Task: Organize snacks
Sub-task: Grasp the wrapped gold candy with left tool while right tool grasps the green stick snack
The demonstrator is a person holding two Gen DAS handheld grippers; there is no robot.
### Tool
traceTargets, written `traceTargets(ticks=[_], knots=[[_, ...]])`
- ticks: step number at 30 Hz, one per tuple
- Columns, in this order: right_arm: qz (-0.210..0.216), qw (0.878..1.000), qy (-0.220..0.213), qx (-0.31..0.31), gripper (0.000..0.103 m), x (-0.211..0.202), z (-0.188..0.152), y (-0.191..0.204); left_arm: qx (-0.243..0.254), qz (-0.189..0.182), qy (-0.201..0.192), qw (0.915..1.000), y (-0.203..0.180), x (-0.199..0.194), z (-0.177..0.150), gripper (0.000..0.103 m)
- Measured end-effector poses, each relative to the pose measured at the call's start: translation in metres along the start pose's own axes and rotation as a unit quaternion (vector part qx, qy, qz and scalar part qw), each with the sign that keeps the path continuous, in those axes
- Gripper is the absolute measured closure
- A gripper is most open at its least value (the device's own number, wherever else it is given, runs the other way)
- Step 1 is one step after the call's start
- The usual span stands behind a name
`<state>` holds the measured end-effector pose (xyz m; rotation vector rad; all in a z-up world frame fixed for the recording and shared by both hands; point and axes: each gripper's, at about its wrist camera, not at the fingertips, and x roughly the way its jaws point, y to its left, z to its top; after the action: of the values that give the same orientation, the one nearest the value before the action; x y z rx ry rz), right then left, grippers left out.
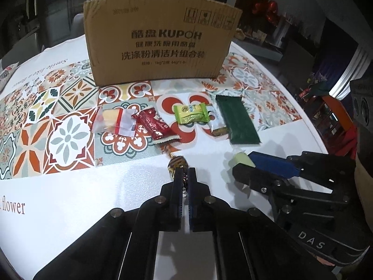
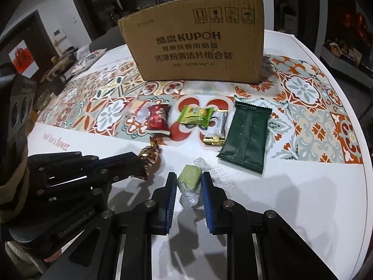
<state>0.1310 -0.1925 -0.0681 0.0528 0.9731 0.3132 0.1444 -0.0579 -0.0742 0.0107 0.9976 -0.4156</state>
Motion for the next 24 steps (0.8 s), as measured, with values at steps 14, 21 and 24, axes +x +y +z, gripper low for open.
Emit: traceTargets(ticks=[14, 21, 24], knots=[[0.01, 0.999, -0.03, -0.004, 0.08, -0.023, 0.006, 0.007, 0.0, -0.012, -0.035, 0.9993, -0.005, -0.028, 0.008, 0.098], [0.009, 0.999, -0.048, -0.011, 0.081, -0.033, 0.016, 0.01, 0.001, -0.011, -0.055, 0.9984, -0.004, -0.042, 0.019, 0.098], [0.007, 0.998, -0.059, -0.017, 0.081, -0.038, 0.023, 0.011, 0.003, -0.008, -0.066, 0.9978, -0.003, -0.048, 0.026, 0.098]])
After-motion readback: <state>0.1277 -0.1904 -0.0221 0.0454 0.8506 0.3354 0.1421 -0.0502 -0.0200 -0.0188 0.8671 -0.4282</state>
